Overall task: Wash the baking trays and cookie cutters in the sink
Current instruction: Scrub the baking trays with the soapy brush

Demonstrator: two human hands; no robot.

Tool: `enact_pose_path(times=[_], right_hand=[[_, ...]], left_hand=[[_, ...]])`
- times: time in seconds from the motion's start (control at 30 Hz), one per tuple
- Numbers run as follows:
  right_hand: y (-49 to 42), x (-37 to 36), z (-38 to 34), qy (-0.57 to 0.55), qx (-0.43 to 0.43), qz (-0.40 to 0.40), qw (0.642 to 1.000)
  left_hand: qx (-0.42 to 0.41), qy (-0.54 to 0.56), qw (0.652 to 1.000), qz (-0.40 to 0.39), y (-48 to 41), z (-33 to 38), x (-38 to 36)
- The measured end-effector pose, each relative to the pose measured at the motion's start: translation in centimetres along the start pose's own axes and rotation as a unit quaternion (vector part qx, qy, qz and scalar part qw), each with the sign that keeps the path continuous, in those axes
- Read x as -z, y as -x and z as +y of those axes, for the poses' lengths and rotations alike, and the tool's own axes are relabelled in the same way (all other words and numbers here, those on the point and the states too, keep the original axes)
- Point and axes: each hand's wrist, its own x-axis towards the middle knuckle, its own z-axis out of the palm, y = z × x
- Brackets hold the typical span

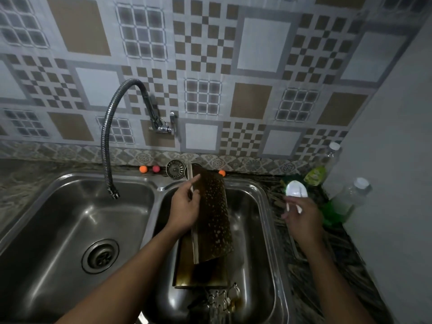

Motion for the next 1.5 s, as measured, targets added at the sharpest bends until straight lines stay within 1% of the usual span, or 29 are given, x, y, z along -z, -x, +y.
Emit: enact_pose_path(times=[0.07,0.17,0.27,0.37,0.43,0.5,0.53,0.6,0.67,0.73,0.83,0.9,0.93,1.03,1.1,1.17,1.23,1.3,1.4,1.47,1.5], right_hand=[[0.8,-2.3,-2.1,-0.015,0.019,-0.027,0.999],[3.1,-5.7,-4.8,-0.038,0.024,-0.116,0.992],[6.7,-7.5,-8.4,0.008,0.052,-0.194,0.98],[9.4,-8.3,-10.2,0.065,0.101,-0.246,0.962],[10.4,-8.9,-10.5,0.11,0.123,-0.24,0.957],[11.4,-9.4,-11.2,0.126,0.123,-0.215,0.961],[11.9,-9.5,-11.7,0.132,0.125,-0.192,0.964],[12.8,-9.7,-12.7,0.14,0.134,-0.134,0.972],[13.3,-9.7,-13.5,0.124,0.106,-0.102,0.981],[14.1,-10.0,-14.0,0.111,0.081,-0.1,0.985],[15.8,-10.5,-14.6,0.074,0.043,-0.105,0.991],[16.9,-11.1,-15.5,0.056,0.007,-0.097,0.994],[17.5,-11.6,-15.9,0.042,-0.015,-0.087,0.995],[18.6,-13.7,-17.0,0.013,-0.072,-0.058,0.996],[19.6,-15.3,-18.1,-0.011,-0.105,-0.041,0.994],[20.8,-16.9,-19.6,-0.036,-0.126,-0.033,0.991],[22.0,-18.7,-21.0,-0.041,-0.145,-0.037,0.988],[23.2,-21.2,-21.8,-0.052,-0.152,-0.049,0.986],[24.4,-24.6,-22.3,-0.024,-0.13,-0.054,0.99],[25.0,-26.7,-23.0,-0.008,-0.121,-0.084,0.989],[25.3,-27.7,-23.4,0.004,-0.109,-0.101,0.989]], left_hand=[[0.008,-0.009,1.0,-0.004,0.0,0.6,-0.4],[0.027,0.019,0.999,-0.01,0.1,1.4,-0.6],[0.05,0.046,0.998,0.005,0.5,2.4,-0.2],[0.048,0.08,0.995,0.016,1.4,4.1,0.9],[0.049,0.096,0.994,0.015,2.0,5.2,1.9],[0.042,0.081,0.996,-0.003,2.9,6.4,2.7],[0.041,0.091,0.995,-0.018,3.1,6.7,3.0],[0.064,0.146,0.985,-0.061,3.4,6.9,3.7],[0.084,0.167,0.978,-0.094,4.0,6.4,4.7],[0.059,0.119,0.985,-0.108,4.6,5.2,6.2],[0.011,-0.004,0.998,-0.054,6.2,1.8,9.2],[0.012,-0.074,0.997,-0.021,7.3,-1.0,11.6],[0.021,-0.098,0.995,-0.023,7.8,-2.8,12.8],[0.037,-0.114,0.991,-0.053,8.7,-6.4,16.5],[0.049,-0.083,0.991,-0.097,8.8,-7.1,19.0],[0.06,-0.073,0.987,-0.127,8.3,-8.1,21.4],[0.065,-0.076,0.985,-0.14,7.6,-9.5,23.9],[0.084,-0.102,0.981,-0.142,6.8,-10.6,26.7],[0.09,-0.125,0.98,-0.127,6.1,-11.5,30.3],[0.096,-0.132,0.98,-0.118,5.6,-13.1,32.7],[0.113,-0.145,0.976,-0.119,5.6,-13.5,33.9]])
